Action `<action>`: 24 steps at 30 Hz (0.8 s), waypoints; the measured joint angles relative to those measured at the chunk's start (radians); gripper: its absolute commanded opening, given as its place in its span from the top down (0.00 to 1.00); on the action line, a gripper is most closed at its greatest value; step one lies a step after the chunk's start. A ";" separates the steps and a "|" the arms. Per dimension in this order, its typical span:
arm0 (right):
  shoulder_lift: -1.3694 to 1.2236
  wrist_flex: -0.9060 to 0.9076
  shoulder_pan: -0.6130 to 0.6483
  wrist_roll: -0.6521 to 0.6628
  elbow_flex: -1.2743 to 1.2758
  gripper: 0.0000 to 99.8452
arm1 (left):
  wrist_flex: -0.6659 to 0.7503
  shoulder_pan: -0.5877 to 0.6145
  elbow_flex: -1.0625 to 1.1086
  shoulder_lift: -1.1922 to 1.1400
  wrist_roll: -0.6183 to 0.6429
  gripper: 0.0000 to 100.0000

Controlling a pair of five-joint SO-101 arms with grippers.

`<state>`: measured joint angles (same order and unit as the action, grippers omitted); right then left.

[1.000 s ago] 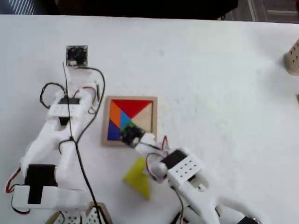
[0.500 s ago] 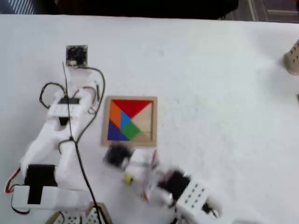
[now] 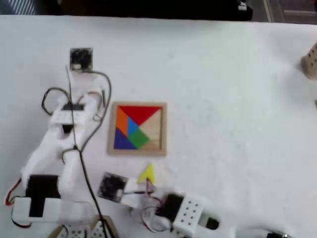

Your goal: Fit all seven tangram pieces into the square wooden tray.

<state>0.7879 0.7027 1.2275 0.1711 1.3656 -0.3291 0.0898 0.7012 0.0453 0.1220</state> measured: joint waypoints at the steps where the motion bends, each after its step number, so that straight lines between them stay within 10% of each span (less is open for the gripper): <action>1: -0.025 0.003 -0.011 0.000 -0.012 0.98 | 0.000 0.000 0.000 0.000 0.000 0.98; 24: 0.040 0.078 -0.784 0.132 -0.071 0.98 | 0.000 0.000 0.000 0.000 0.000 0.98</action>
<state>0.8278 0.7810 0.4434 0.3030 1.2950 -0.3291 0.0898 0.7012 0.0453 0.1220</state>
